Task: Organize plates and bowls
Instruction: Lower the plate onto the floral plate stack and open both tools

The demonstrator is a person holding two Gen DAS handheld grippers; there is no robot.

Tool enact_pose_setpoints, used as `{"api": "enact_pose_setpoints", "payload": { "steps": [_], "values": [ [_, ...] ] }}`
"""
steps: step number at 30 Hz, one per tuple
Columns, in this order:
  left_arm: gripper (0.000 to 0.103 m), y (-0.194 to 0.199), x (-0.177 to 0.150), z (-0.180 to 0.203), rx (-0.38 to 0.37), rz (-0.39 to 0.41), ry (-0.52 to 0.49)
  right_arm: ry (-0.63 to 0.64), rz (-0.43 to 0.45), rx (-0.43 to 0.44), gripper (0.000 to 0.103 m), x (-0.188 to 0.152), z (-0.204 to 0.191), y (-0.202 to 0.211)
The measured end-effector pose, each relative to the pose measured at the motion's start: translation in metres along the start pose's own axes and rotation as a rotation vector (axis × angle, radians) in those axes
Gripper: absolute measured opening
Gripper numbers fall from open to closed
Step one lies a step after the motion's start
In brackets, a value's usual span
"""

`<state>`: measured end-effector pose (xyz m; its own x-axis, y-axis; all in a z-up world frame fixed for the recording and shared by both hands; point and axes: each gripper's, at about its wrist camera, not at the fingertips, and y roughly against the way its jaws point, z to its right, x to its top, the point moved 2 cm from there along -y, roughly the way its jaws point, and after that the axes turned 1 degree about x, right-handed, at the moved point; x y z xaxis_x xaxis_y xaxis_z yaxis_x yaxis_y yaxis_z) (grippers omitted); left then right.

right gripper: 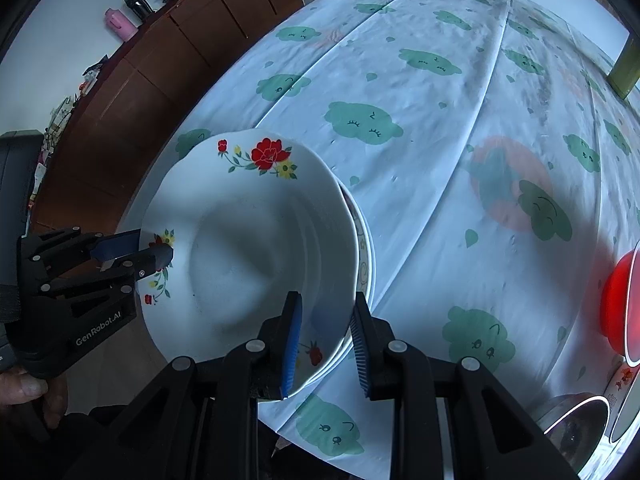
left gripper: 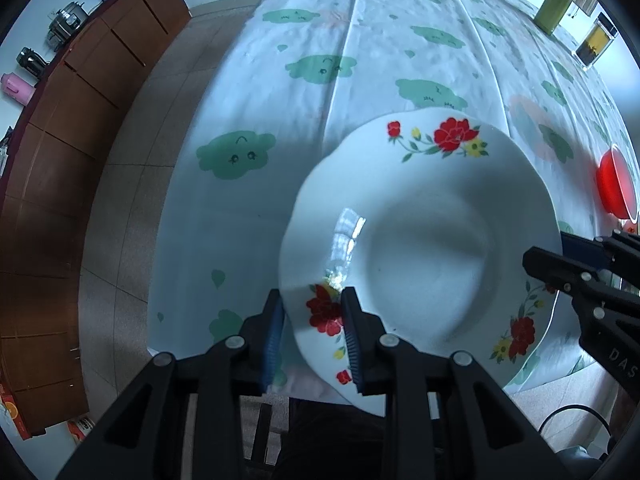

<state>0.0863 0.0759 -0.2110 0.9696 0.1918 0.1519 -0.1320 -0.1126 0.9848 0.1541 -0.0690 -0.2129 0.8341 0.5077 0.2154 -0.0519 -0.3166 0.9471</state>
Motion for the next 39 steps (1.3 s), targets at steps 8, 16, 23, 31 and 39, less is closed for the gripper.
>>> {"api": "enact_pose_setpoints", "payload": {
  "steps": [8, 16, 23, 31, 39],
  "values": [
    [0.027, -0.0014, 0.001, -0.0014, -0.01, 0.001, 0.013, 0.013, 0.011, -0.019, 0.027, -0.0009, -0.003, 0.0007],
    [0.027, -0.002, 0.003, -0.0023, -0.021, 0.002, 0.021, 0.047, 0.028, -0.064, 0.027, -0.002, -0.0068, 0.0021],
    [0.027, -0.0013, 0.0037, -0.0043, -0.029, 0.003, 0.029, 0.027, 0.042, -0.054, 0.029, -0.002, -0.0051, 0.0025],
    [0.027, -0.0011, 0.0023, -0.0056, -0.034, 0.003, 0.038, 0.022, 0.045, -0.046, 0.034, -0.0021, -0.0058, 0.0012],
    [0.03, 0.0012, 0.0007, -0.0071, -0.04, 0.015, 0.04, 0.0, 0.057, -0.016, 0.046, -0.003, -0.0094, 0.0014]
  ]
}}
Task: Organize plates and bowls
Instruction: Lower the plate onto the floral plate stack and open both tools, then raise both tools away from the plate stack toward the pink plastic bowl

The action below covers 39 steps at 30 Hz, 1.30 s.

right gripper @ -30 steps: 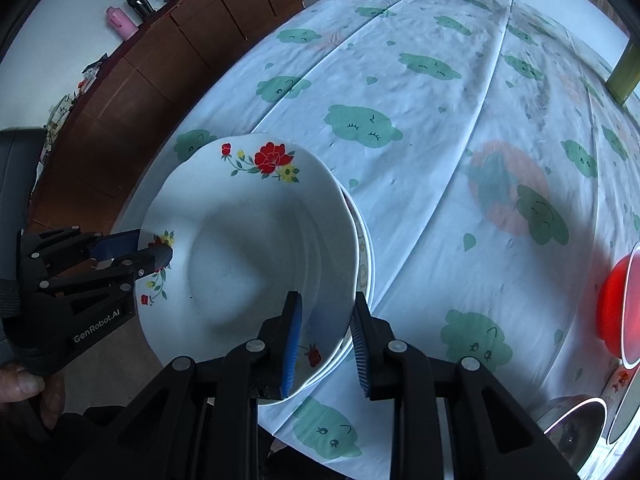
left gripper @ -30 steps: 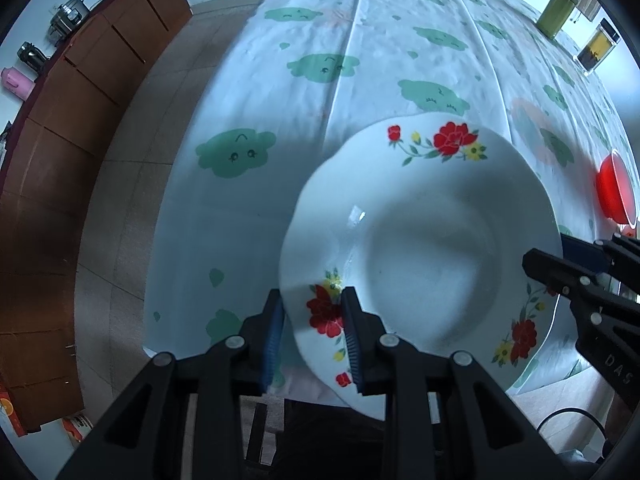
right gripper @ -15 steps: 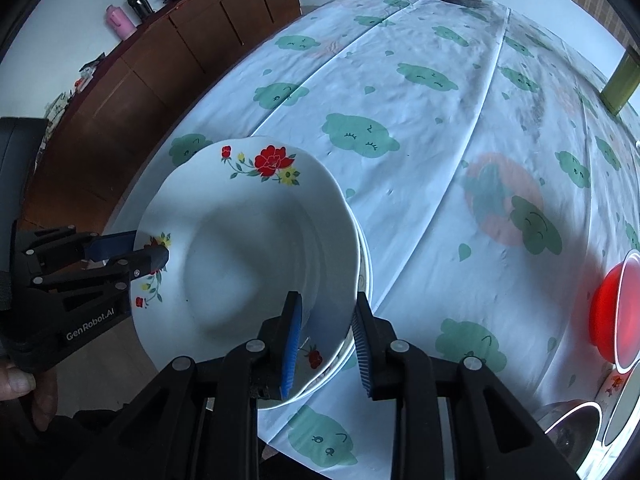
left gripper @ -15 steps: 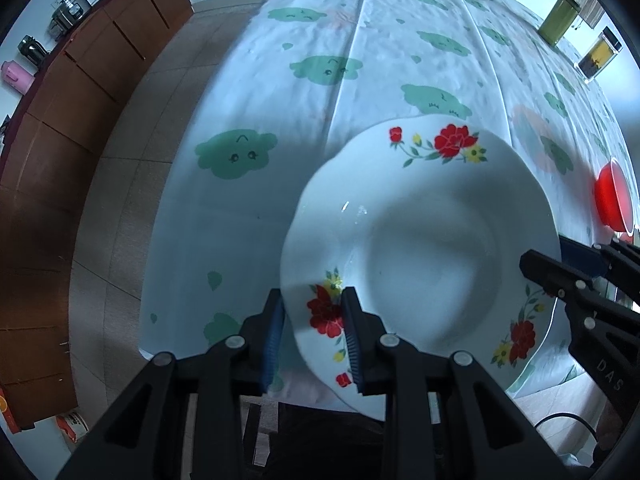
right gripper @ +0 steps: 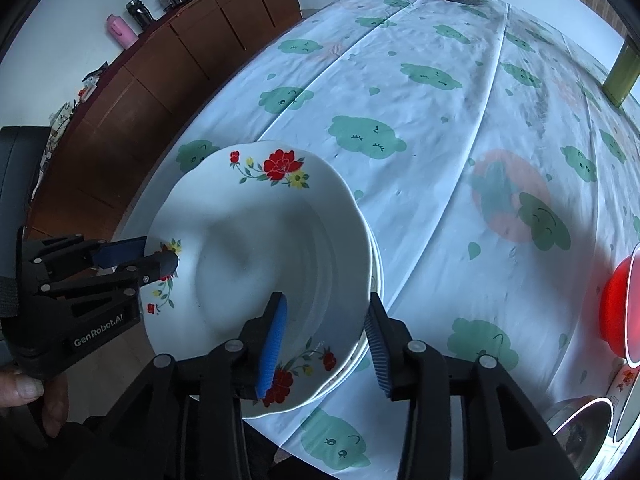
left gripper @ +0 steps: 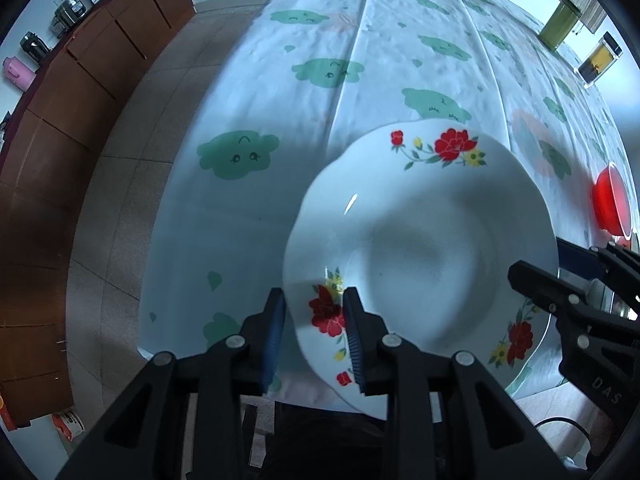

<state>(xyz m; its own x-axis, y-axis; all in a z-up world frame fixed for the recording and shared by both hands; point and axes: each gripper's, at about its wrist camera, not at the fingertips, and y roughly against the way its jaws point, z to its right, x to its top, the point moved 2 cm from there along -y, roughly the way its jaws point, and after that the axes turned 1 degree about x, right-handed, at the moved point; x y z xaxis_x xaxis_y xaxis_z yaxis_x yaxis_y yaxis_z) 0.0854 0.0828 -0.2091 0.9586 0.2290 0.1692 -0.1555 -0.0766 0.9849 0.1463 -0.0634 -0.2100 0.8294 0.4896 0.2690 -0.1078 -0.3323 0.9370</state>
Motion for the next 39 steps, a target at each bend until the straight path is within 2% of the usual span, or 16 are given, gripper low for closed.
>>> {"api": "enact_pose_setpoints", "payload": {
  "steps": [2, 3, 10, 14, 16, 20, 27, 39],
  "values": [
    [0.03, 0.001, -0.001, 0.0, 0.0, 0.004, 0.001, -0.02, 0.022, 0.007, 0.055, 0.0, 0.002, 0.004],
    [0.03, 0.001, -0.001, 0.0, -0.002, 0.004, 0.002, -0.031, 0.04, 0.018, 0.056, 0.001, 0.003, 0.007],
    [0.032, 0.003, -0.003, 0.004, -0.005, 0.006, -0.008, -0.04, 0.047, 0.035, 0.057, 0.002, 0.002, 0.008],
    [0.04, 0.004, -0.004, 0.005, 0.002, 0.017, -0.02, -0.048, 0.044, 0.024, 0.058, 0.0, 0.005, 0.007],
    [0.041, 0.005, -0.005, 0.007, 0.004, 0.02, -0.027, -0.051, 0.045, 0.022, 0.062, -0.001, 0.006, 0.007],
    [0.044, 0.005, -0.005, 0.008, 0.011, 0.019, -0.03, -0.046, 0.046, 0.019, 0.062, -0.003, 0.005, 0.007],
    [0.061, 0.009, -0.003, 0.013, 0.025, 0.031, -0.041, -0.053, 0.051, 0.012, 0.063, -0.005, 0.008, 0.01],
    [0.062, 0.018, 0.013, 0.047, 0.02, 0.067, -0.113, -0.113, 0.083, 0.012, 0.063, -0.015, 0.035, 0.03]
  ]
}}
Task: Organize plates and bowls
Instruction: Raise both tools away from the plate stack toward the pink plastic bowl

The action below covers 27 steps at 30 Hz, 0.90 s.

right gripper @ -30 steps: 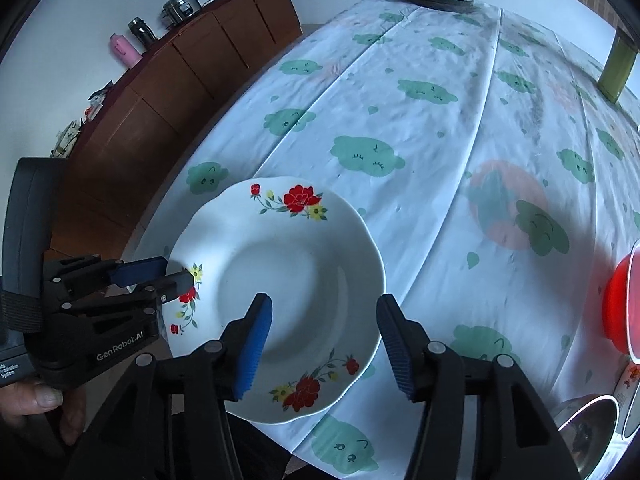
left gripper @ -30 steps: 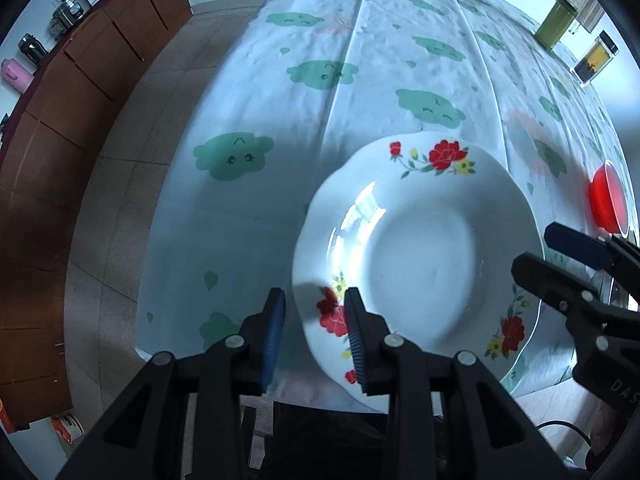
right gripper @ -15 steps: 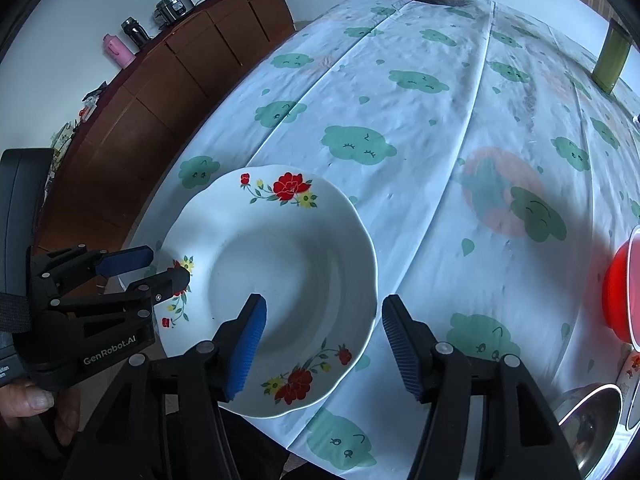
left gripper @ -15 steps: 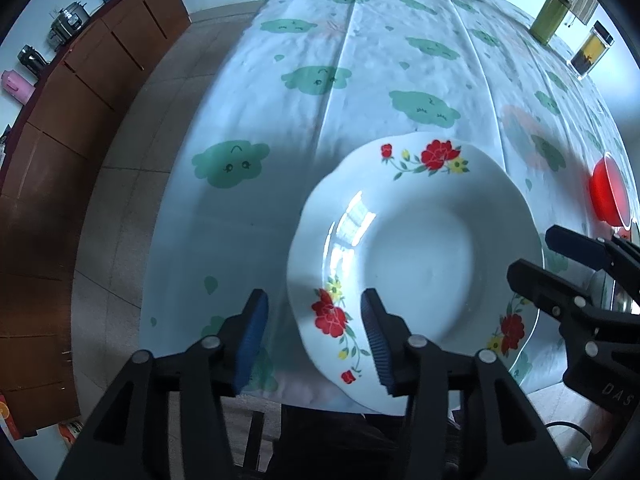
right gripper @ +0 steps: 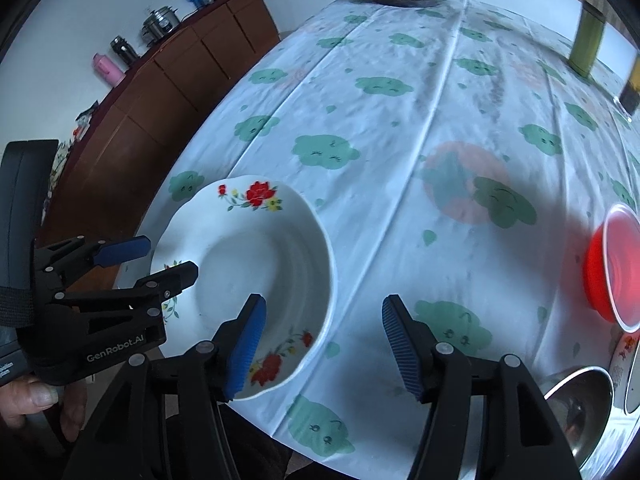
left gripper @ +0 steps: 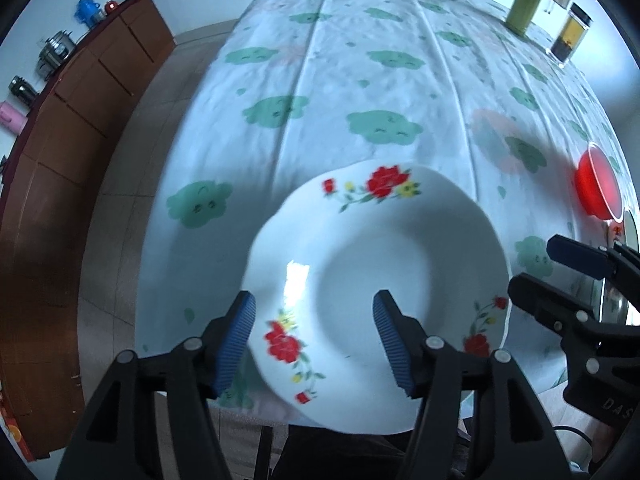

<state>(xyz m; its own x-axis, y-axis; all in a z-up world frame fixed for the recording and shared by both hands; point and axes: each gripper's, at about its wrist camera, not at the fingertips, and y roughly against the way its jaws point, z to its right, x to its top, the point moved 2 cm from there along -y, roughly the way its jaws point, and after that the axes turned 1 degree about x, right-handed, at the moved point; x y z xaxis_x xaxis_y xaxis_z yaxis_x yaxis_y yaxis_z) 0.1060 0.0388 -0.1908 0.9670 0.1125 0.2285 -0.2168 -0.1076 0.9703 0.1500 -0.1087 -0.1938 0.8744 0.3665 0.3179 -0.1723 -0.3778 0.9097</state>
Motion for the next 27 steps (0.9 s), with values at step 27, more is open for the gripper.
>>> {"api": "enact_pose_setpoints", "payload": {
  "steps": [27],
  "values": [
    [0.062, 0.039, 0.064, 0.16, -0.097, 0.066, -0.327, -0.349, 0.205, -0.11, 0.063, -0.038, 0.16, 0.103]
  ]
}}
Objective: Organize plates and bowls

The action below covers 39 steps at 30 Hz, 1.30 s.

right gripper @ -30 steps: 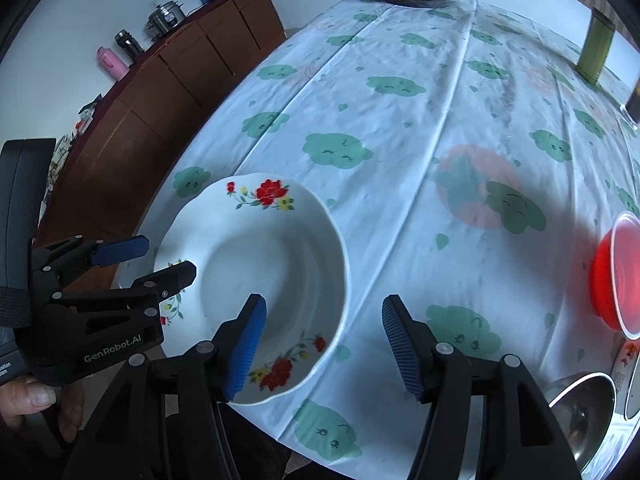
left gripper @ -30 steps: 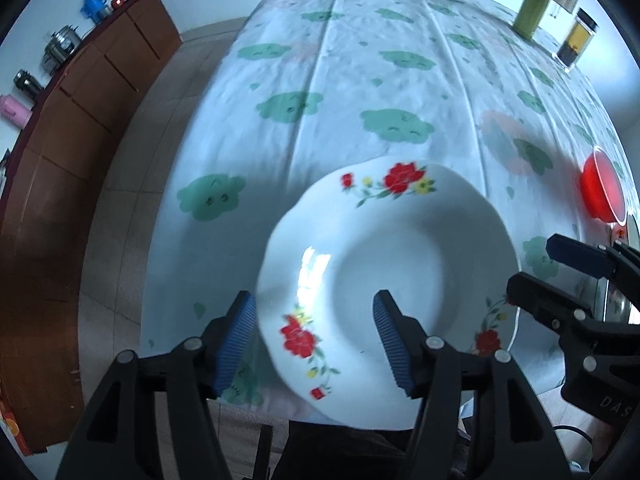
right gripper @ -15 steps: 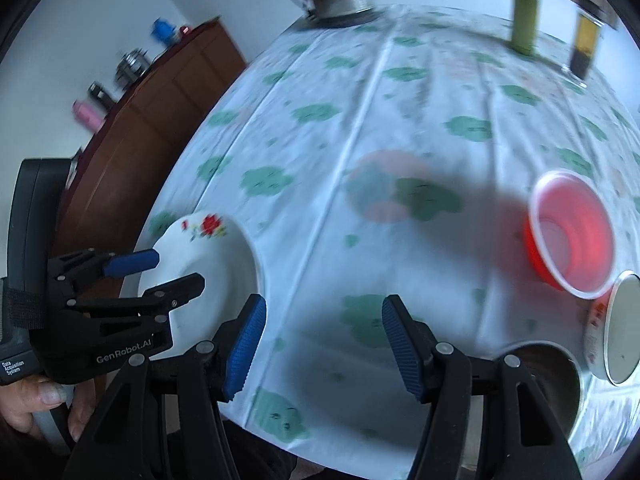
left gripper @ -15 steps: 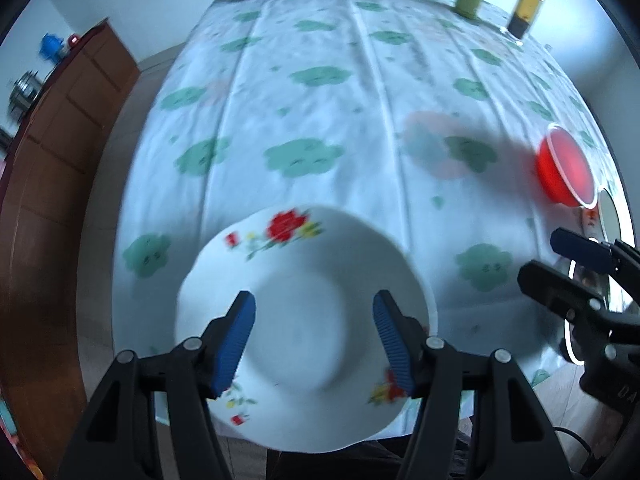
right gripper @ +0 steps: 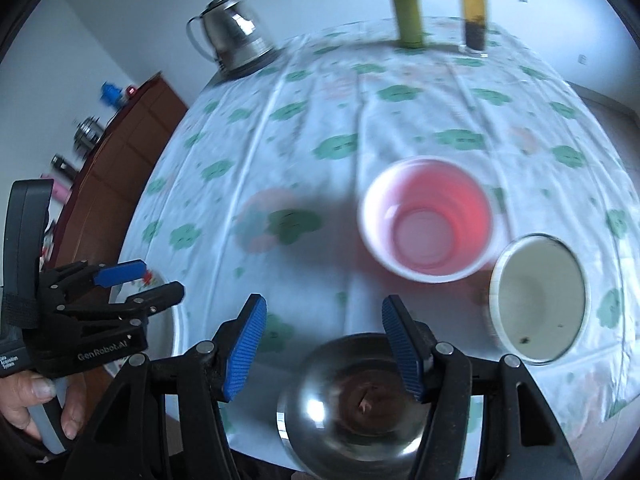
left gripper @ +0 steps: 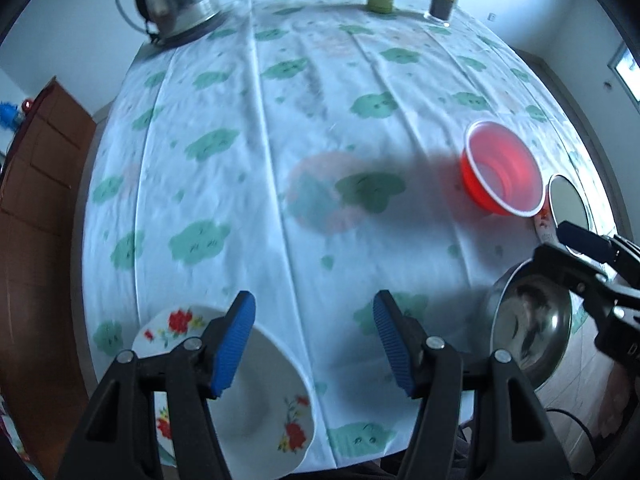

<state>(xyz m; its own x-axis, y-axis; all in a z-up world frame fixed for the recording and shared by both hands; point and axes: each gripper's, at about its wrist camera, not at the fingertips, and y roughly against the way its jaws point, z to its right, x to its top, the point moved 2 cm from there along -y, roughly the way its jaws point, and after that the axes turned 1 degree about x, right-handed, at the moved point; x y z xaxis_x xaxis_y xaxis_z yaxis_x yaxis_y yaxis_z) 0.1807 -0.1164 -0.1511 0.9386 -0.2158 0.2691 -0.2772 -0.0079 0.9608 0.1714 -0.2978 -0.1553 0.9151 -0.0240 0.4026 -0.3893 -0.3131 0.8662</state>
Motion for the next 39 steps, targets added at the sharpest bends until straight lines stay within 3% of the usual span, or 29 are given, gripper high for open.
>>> {"api": "enact_pose_setpoints", "payload": {
  "steps": [8, 15, 22, 39],
  "values": [
    [0.062, -0.004, 0.023, 0.035, 0.008, -0.001, -0.067, -0.066, 0.025, -0.033, 0.062, 0.009, 0.043, 0.01],
    [0.062, -0.005, 0.041, 0.066, -0.03, -0.011, -0.095, -0.087, 0.026, -0.061, 0.062, 0.02, 0.076, 0.015],
    [0.063, -0.009, 0.062, 0.095, -0.036, 0.003, -0.134, -0.098, 0.003, -0.094, 0.057, 0.033, 0.104, 0.003],
    [0.064, -0.046, 0.09, 0.122, -0.06, -0.019, -0.127, -0.095, -0.068, -0.102, 0.044, 0.048, 0.125, -0.022]
  ]
}}
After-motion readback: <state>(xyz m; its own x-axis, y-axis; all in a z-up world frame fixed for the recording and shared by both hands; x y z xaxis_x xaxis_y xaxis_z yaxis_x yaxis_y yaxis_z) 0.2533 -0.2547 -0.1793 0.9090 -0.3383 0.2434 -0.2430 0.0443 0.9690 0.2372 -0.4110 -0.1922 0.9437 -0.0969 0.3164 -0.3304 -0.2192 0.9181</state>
